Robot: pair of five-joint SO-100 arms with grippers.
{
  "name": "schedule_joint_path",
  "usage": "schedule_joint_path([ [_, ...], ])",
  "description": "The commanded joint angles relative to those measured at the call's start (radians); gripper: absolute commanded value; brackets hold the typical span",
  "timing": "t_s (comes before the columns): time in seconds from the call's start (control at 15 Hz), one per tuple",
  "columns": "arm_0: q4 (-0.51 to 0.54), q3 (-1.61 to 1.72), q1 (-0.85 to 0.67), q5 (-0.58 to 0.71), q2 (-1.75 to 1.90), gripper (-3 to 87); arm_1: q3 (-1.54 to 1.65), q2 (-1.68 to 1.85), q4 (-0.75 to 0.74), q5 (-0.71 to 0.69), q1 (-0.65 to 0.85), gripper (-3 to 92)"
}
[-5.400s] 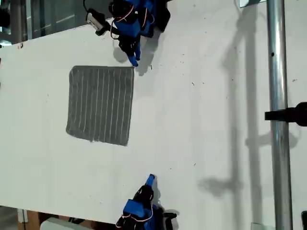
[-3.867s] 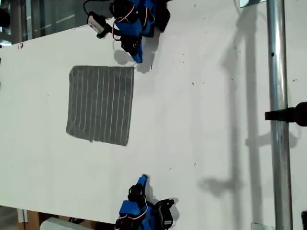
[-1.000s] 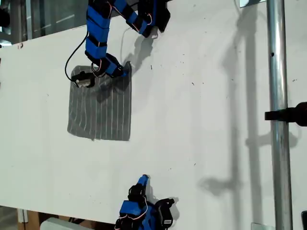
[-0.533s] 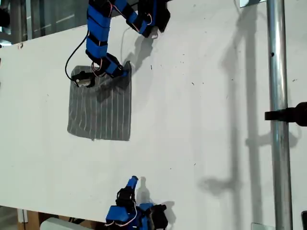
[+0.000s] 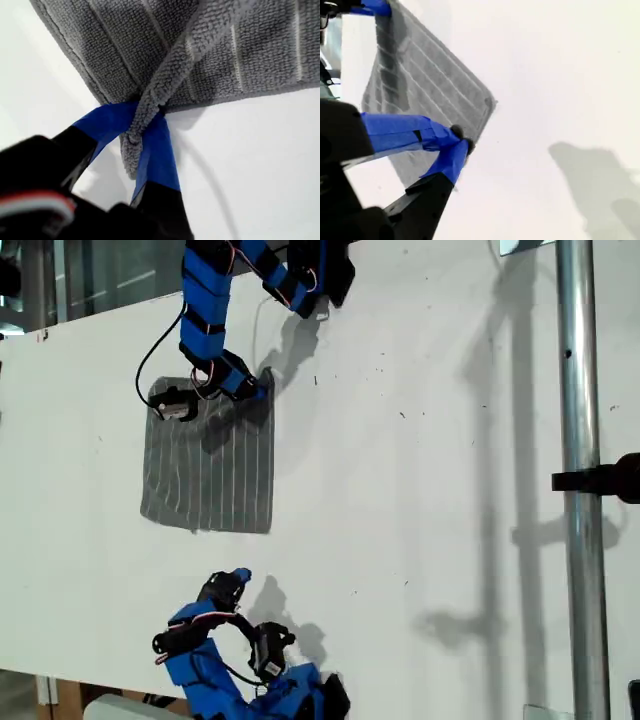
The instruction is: Grasp corners of a towel and fold twice.
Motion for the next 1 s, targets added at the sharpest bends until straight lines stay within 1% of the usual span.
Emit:
schedule_joint_path([
  [0.0, 0.048, -0.242, -0.052, 0.135, -0.149, 28.6, 0.005, 0.049, -0.009, -0.011, 0.005, -0.2],
  [0.07, 0.091, -0.339, -0.058, 0.218, -0.23, 34.6, 0.006, 0.051, -0.009, -0.011, 0.003, -0.2],
  [0.13, 0.127, -0.437, -0.067, 0.295, -0.299, 32.3, 0.006, 0.051, -0.009, -0.011, 0.003, -0.2],
  [0.2, 0.129, -0.485, -0.094, 0.314, -0.333, 32.0, 0.006, 0.051, -0.009, -0.011, 0.003, -0.2],
  [0.27, 0.117, -0.506, -0.115, 0.319, -0.339, 32.4, 0.009, 0.054, -0.011, -0.009, 0.002, -0.2],
  [0.33, 0.1, -0.506, -0.126, 0.341, -0.342, 30.2, 0.014, 0.058, -0.011, -0.008, 0.002, -0.2],
  [0.47, 0.071, -0.508, -0.132, 0.345, -0.373, 29.8, 0.018, 0.063, -0.014, -0.006, 0.002, -0.2],
  [0.6, 0.041, -0.534, -0.13, 0.347, -0.469, 29.7, 0.018, 0.064, -0.015, -0.008, 0.002, -0.2],
  [0.67, 0.023, -0.561, -0.118, 0.347, -0.528, 26.7, 0.018, 0.064, -0.015, -0.008, 0.002, -0.2],
  [0.8, -0.018, -0.621, -0.098, 0.344, -0.621, 28.6, 0.02, 0.064, -0.015, -0.008, 0.002, -0.2],
  [0.93, -0.058, -0.626, -0.098, 0.328, -0.684, 28.7, 0.02, 0.066, -0.015, -0.009, 0.002, -0.2],
])
